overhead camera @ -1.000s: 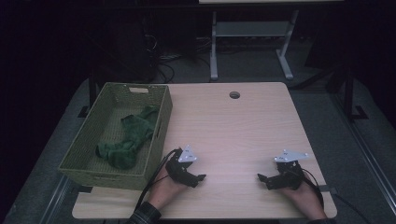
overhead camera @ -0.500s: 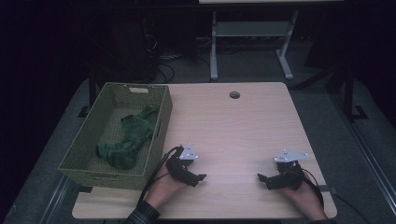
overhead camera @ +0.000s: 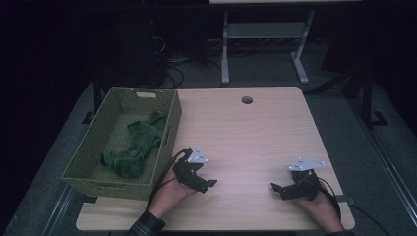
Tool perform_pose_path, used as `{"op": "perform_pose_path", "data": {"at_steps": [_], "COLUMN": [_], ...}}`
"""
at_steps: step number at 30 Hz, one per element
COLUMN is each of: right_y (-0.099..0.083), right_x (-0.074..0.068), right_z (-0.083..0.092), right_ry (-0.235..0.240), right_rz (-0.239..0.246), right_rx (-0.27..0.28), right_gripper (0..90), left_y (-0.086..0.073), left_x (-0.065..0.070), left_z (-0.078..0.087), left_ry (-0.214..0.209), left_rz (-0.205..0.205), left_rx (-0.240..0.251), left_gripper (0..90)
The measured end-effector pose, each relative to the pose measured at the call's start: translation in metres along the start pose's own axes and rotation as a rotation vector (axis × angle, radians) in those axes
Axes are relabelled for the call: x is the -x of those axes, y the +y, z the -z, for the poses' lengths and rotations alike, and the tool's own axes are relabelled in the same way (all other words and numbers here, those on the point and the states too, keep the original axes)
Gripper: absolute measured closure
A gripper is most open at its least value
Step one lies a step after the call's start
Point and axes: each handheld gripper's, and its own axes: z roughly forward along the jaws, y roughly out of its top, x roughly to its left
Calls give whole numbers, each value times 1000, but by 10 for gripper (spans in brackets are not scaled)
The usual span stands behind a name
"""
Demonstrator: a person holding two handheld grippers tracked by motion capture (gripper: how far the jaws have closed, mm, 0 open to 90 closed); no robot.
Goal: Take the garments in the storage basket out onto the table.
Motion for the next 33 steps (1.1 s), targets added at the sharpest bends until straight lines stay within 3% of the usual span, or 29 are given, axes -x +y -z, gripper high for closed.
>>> {"op": "perform_pose_path", "data": {"at_steps": [19,23,33], "right_y": [0,0,0], "right_x": [0,0,0], "right_z": [0,0,0], "right_ry": [0,0,0], "right_rz": [0,0,-1], "right_rx": [0,0,0], "right_gripper": [21,21,21], "left_y": [17,21,33], "left_x": [-3,-2,-2], "left_z": [21,25,38], "left_ry": [-16,-37,-46], "left_rz": [-1,12,-18], "left_rx": [13,34,53], "left_gripper": [152,151,151]}}
